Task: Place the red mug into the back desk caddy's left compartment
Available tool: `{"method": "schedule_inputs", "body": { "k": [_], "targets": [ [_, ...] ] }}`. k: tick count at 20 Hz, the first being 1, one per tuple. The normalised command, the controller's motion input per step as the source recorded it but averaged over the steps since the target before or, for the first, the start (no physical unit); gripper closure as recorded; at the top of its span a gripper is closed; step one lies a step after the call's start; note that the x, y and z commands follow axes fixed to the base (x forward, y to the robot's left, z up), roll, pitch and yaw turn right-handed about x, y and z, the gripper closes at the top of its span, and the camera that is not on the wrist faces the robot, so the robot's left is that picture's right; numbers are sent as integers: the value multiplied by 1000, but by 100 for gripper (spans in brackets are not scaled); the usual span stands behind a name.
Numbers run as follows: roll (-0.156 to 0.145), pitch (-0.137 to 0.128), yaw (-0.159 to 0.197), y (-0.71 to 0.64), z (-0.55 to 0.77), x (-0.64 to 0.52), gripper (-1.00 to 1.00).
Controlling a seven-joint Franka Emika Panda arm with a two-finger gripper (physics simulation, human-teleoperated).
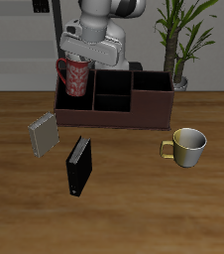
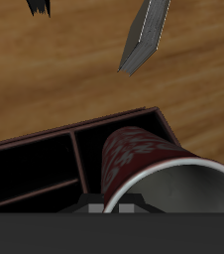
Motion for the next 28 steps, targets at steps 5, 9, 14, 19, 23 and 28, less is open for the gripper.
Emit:
{"method": "schedule_inputs", "body": {
  "k": [5,9,14,19,23,28],
  "targets": [
    [-13,21,-35,-69,-149,54,100],
    [21,37,-32,45,-214,61,100],
    [10,46,-25,6,-207,119,100],
    [0,17,-9,-7,-101,46,100],
    [-6,24,-16,-59,-114,85,100],
    [1,23,-25,-13,-139,38,100]
  ]
}}
